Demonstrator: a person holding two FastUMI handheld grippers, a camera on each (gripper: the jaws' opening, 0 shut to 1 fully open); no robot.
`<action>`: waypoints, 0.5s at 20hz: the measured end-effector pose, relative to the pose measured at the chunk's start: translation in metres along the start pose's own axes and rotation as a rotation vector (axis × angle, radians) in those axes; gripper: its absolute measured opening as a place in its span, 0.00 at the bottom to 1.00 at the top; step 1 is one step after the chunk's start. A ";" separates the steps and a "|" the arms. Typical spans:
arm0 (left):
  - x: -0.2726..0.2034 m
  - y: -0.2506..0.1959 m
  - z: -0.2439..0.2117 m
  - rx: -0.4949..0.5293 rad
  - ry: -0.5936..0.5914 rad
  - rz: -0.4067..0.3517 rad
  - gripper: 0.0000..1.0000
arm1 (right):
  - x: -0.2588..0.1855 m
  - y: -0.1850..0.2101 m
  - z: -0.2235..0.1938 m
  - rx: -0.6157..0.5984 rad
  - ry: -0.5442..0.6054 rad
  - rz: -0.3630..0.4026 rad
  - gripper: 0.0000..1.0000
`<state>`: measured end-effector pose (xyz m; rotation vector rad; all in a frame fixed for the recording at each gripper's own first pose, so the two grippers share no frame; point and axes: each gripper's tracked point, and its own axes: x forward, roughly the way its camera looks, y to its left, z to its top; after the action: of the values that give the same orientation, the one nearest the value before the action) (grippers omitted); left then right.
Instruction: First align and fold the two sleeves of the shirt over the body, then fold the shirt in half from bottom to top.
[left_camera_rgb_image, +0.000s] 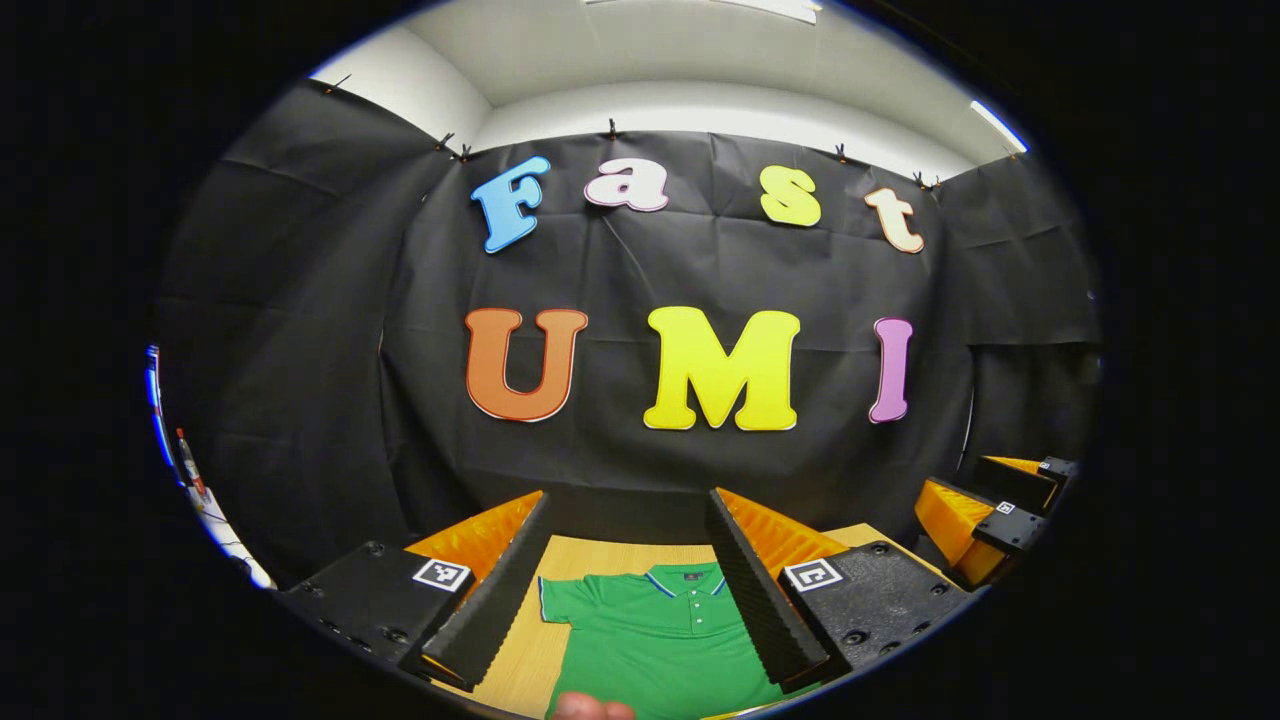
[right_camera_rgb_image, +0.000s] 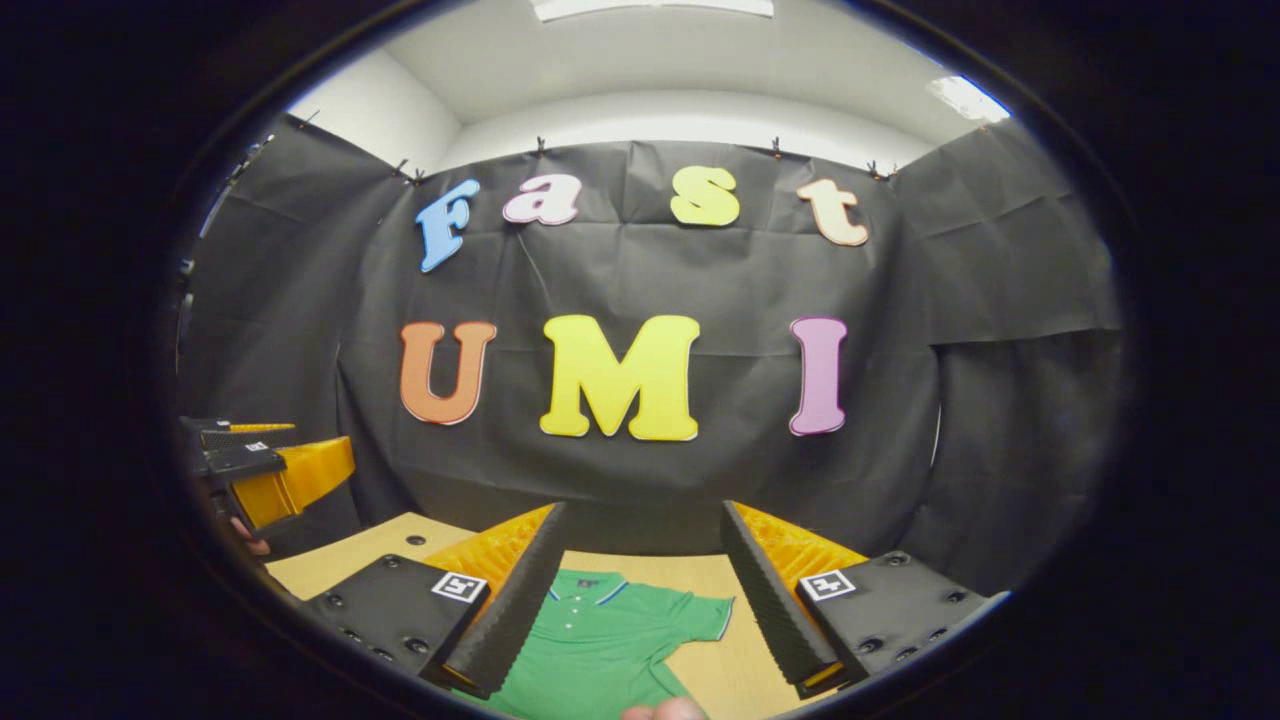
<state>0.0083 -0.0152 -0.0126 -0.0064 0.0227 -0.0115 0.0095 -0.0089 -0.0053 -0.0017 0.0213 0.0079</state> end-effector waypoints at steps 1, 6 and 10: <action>0.000 -0.001 -0.002 0.003 0.004 -0.002 0.98 | 0.001 -0.001 0.002 0.003 -0.003 0.000 0.95; 0.006 -0.006 -0.004 0.007 0.007 -0.007 0.98 | 0.006 -0.005 0.000 0.011 0.003 -0.009 0.97; 0.008 -0.011 -0.004 0.009 0.008 -0.019 0.98 | 0.010 -0.007 0.003 0.017 0.001 -0.005 0.95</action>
<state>0.0158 -0.0262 -0.0168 0.0025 0.0307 -0.0307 0.0194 -0.0157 -0.0030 0.0148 0.0221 0.0029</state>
